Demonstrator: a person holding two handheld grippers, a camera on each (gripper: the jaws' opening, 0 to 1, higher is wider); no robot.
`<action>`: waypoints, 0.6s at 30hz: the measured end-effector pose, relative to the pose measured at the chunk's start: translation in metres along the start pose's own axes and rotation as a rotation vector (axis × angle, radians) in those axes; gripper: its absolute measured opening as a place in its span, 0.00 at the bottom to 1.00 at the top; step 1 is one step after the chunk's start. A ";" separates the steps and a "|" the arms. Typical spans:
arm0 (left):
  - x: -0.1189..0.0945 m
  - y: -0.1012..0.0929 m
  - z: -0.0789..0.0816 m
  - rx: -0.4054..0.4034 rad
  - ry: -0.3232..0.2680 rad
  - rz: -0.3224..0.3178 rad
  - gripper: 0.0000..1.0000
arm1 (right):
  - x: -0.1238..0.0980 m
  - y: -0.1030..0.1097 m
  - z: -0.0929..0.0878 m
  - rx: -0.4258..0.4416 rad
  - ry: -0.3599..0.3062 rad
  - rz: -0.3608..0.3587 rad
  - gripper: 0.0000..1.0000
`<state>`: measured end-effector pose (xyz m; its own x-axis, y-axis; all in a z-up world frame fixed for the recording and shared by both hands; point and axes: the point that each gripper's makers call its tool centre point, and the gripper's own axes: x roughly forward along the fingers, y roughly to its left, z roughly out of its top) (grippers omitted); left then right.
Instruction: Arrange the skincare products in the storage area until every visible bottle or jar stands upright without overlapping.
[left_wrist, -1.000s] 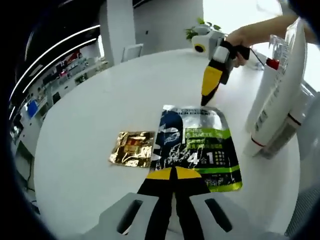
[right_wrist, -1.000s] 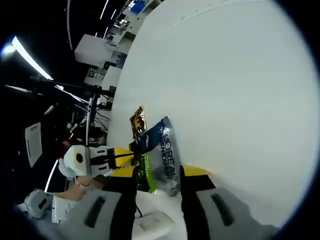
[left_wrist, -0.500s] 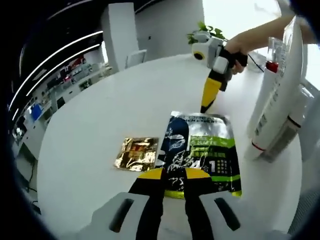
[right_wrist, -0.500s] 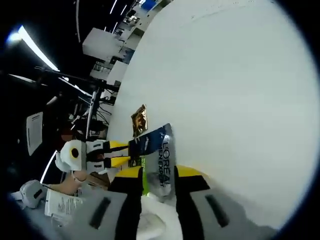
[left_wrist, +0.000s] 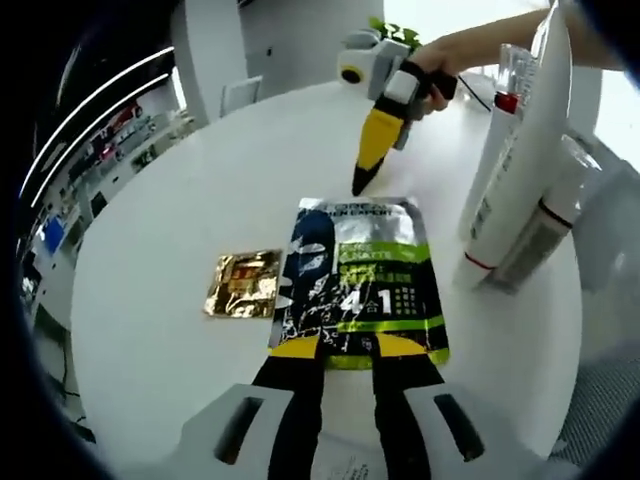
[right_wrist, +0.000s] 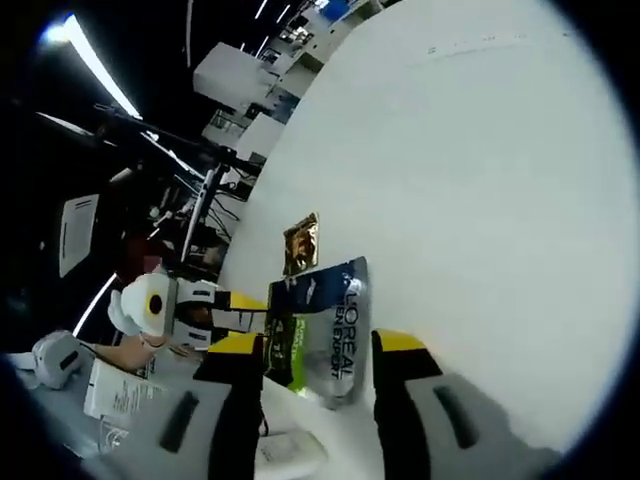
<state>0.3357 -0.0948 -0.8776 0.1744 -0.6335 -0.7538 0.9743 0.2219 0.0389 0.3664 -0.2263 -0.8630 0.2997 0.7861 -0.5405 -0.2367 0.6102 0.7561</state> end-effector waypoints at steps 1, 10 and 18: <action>0.001 -0.002 0.000 0.000 0.003 -0.012 0.07 | 0.001 0.003 -0.003 -0.011 0.006 0.002 0.45; 0.001 0.000 -0.001 -0.050 -0.038 -0.068 0.00 | 0.006 0.017 -0.012 -0.092 0.004 0.015 0.49; 0.004 0.002 0.001 -0.038 -0.098 -0.102 0.00 | 0.014 0.029 -0.023 -0.170 0.038 0.101 0.52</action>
<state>0.3382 -0.0972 -0.8800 0.0899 -0.7229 -0.6851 0.9818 0.1799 -0.0609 0.3427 -0.1952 -0.8576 0.2318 0.8454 -0.4812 -0.4177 0.5333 0.7356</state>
